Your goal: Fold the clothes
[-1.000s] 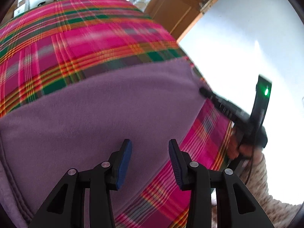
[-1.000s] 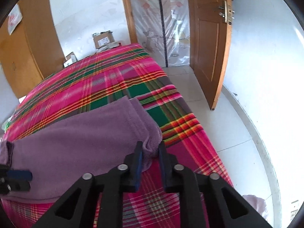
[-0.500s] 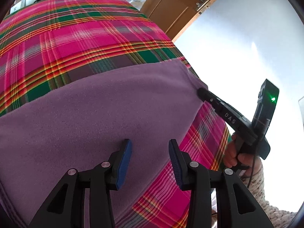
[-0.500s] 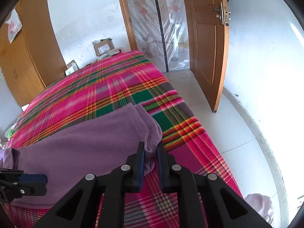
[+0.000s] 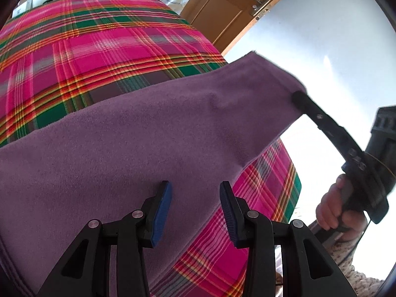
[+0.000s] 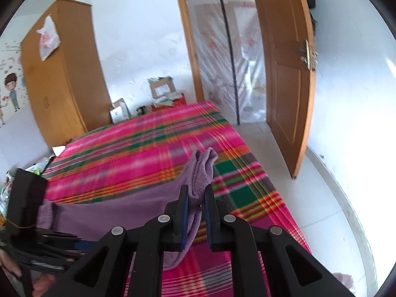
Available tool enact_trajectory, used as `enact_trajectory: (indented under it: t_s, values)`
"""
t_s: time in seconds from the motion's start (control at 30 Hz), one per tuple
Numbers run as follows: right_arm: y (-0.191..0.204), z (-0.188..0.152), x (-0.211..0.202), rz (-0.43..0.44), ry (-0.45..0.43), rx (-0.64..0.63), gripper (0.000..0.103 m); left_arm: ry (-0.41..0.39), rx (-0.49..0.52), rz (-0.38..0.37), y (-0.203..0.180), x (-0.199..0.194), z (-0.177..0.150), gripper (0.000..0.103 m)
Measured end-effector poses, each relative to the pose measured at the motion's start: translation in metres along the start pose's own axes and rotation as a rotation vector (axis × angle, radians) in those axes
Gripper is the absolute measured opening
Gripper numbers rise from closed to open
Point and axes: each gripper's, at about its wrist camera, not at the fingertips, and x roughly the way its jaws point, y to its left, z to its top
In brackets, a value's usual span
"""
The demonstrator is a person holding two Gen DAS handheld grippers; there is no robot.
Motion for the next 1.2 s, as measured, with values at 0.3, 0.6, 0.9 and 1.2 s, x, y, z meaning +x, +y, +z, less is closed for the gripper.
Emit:
enact_trajectory:
  t_s: [0.3, 0.6, 0.9, 1.2]
  values:
    - [0.047, 0.013, -0.030, 0.048, -0.076, -0.088, 0.012, 0.004, -0.063, -0.020, 0.012, -0.010, 0.005, 0.042]
    - [0.055, 0.015, -0.047, 0.040, -0.122, -0.071, 0.012, -0.082, -0.186, 0.014, 0.035, -0.013, 0.037, 0.042]
    - [0.050, 0.010, -0.051, 0.054, -0.119, -0.043, 0.012, -0.084, -0.288, -0.010, 0.040, 0.002, 0.048, 0.042]
    - [0.050, 0.006, -0.052, 0.081, -0.121, -0.015, 0.012, -0.087, -0.367, -0.091, 0.053, 0.000, 0.050, 0.042]
